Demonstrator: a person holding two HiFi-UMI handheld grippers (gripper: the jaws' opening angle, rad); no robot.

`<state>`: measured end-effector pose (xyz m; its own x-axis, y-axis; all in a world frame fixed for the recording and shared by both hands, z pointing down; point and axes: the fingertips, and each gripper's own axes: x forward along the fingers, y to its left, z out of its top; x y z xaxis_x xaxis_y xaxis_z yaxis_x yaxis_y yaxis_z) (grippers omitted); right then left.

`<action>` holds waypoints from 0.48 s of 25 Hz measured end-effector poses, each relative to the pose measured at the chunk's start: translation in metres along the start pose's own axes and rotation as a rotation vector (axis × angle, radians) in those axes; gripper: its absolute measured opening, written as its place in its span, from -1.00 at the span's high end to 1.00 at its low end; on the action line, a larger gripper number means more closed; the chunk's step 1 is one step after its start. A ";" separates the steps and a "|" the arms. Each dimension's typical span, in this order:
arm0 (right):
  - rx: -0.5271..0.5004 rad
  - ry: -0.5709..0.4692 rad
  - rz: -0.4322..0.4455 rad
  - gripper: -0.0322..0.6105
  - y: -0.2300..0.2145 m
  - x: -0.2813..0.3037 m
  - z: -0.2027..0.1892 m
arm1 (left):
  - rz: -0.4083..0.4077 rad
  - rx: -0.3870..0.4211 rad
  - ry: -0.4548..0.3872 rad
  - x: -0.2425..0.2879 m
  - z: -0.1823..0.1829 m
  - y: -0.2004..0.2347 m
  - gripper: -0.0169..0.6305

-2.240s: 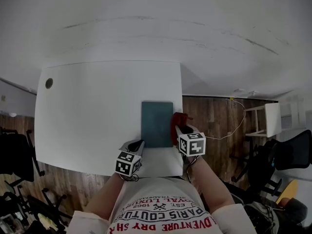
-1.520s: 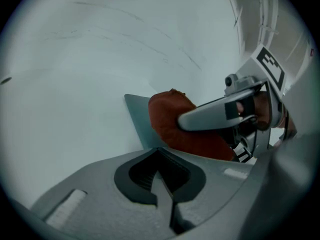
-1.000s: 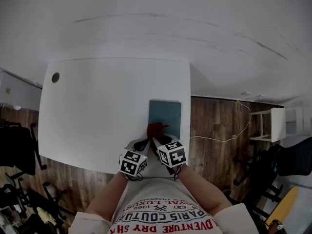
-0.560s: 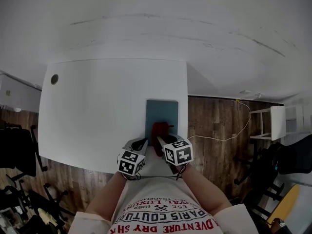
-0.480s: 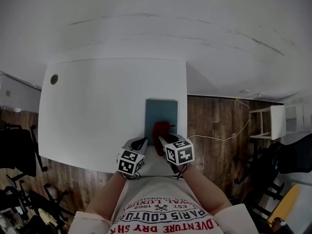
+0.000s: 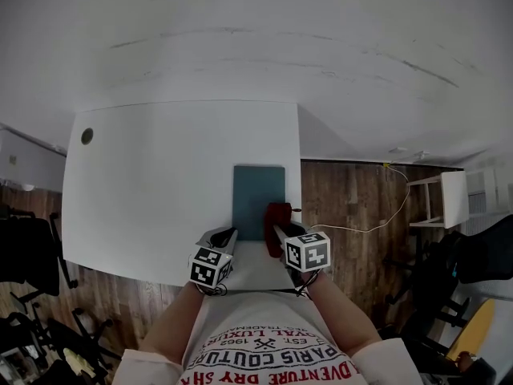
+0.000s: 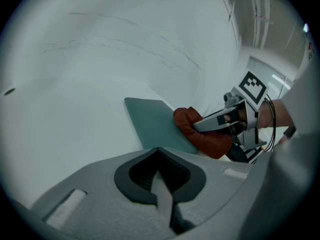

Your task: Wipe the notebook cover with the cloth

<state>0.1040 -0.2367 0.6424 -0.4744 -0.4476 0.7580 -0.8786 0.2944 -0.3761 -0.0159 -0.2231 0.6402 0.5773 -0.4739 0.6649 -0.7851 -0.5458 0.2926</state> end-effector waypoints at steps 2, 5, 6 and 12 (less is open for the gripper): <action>0.013 -0.001 -0.014 0.62 -0.008 -0.005 -0.002 | 0.002 0.003 -0.002 0.000 0.000 0.000 0.92; 0.030 0.001 -0.033 0.63 -0.018 -0.012 -0.006 | 0.005 0.005 -0.005 0.000 0.000 0.000 0.92; 0.034 0.004 -0.042 0.63 -0.020 -0.014 -0.007 | 0.005 0.005 -0.006 -0.001 -0.001 0.000 0.92; 0.062 0.002 -0.104 0.66 -0.039 -0.034 -0.010 | 0.018 -0.036 -0.012 -0.001 -0.001 0.000 0.92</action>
<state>0.1544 -0.2250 0.6366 -0.3802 -0.4717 0.7956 -0.9249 0.1935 -0.3273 -0.0168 -0.2220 0.6409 0.5653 -0.4922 0.6619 -0.8030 -0.5120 0.3051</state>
